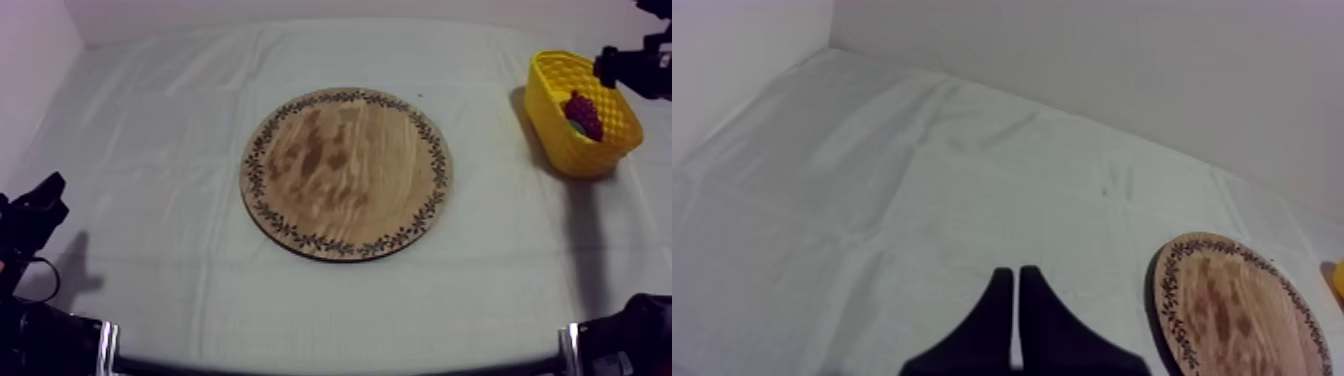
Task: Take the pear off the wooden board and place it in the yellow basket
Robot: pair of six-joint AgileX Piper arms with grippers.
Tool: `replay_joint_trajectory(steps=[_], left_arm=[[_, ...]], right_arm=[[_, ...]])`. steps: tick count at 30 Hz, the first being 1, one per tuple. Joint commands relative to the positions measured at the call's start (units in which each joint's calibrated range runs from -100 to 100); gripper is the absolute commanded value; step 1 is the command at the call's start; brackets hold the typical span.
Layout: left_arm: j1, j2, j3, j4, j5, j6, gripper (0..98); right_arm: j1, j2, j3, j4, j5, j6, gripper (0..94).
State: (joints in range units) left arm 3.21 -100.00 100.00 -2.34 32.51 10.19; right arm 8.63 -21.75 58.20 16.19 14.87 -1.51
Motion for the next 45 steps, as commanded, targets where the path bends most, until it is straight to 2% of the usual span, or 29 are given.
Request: replay_joint_trajectory(steps=[1,8,13,19,26,31,33,37,45], left_arm=[[0.02,0.0,0.0,0.02,-0.01,-0.01,0.1],[0.02,0.0,0.0,0.02,-0.01,-0.01,0.1],[0.02,0.0,0.0,0.02,-0.01,-0.01,0.1],[0.02,0.0,0.0,0.02,-0.01,-0.01,0.1],[0.02,0.0,0.0,0.02,-0.01,-0.01,0.1],[0.02,0.0,0.0,0.02,-0.01,-0.01,0.1],[0.02,0.0,0.0,0.02,-0.01,-0.01,0.1],[0.02,0.0,0.0,0.02,-0.01,-0.01,0.1],[0.02,0.0,0.0,0.02,-0.01,-0.01,0.1]], right_arm=[[-0.45,-11.62,9.04,-1.38,1.32,1.18,61.8],[-3.45,-34.14,23.67,-7.23,6.79,6.83,57.9],[-5.83,-48.59,31.63,-9.28,11.14,8.93,54.8],[-7.71,-59.63,36.95,-11.4,15.13,9.85,48.8],[-8.2,-66.91,40.01,-14.51,18.45,10.16,33.0],[-8.05,-70.88,40.45,-16.95,21.21,10.46,11.6],[-7.85,-72.2,40.78,-17.37,21.86,10.15,5.9],[-7.21,-73.51,41.22,-17.79,22.14,9.94,1.8],[-6.74,-73.9,41.35,-17.96,22.15,11.46,0.7]])
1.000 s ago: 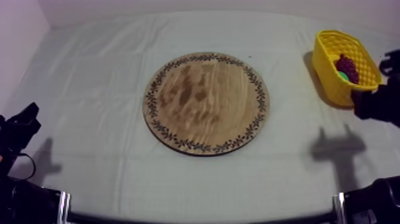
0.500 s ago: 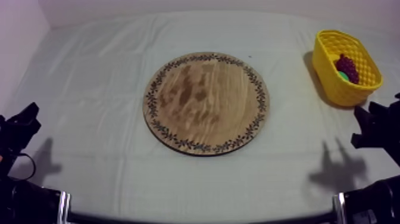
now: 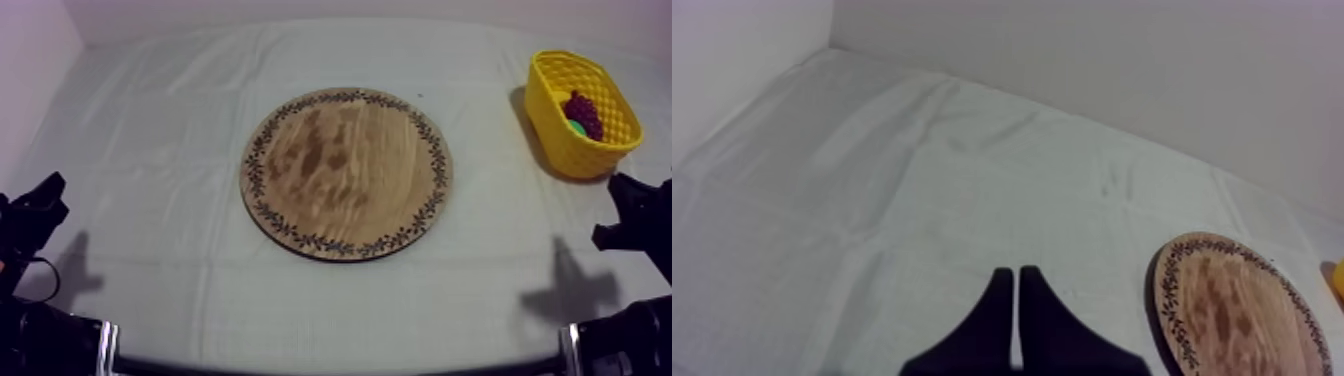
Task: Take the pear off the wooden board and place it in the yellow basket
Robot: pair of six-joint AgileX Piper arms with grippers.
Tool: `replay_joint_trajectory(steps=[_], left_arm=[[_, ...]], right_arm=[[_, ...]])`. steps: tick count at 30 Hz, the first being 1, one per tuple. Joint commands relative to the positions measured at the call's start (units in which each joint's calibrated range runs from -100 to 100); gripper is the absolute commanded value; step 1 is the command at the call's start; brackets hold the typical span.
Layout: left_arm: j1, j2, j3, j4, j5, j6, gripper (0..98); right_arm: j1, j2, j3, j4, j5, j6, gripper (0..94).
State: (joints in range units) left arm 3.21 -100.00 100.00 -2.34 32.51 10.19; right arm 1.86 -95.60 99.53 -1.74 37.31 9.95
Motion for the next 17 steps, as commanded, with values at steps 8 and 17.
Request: replay_joint_trajectory(steps=[8,17], left_arm=[[0.02,0.0,0.0,0.02,-0.01,-0.01,0.1],[0.02,0.0,0.0,0.02,-0.01,-0.01,0.1]], right_arm=[[-0.33,-0.07,0.02,0.0,0.32,1.72,0.7],[-3.73,-0.07,0.02,0.0,0.5,2.81,0.7]])
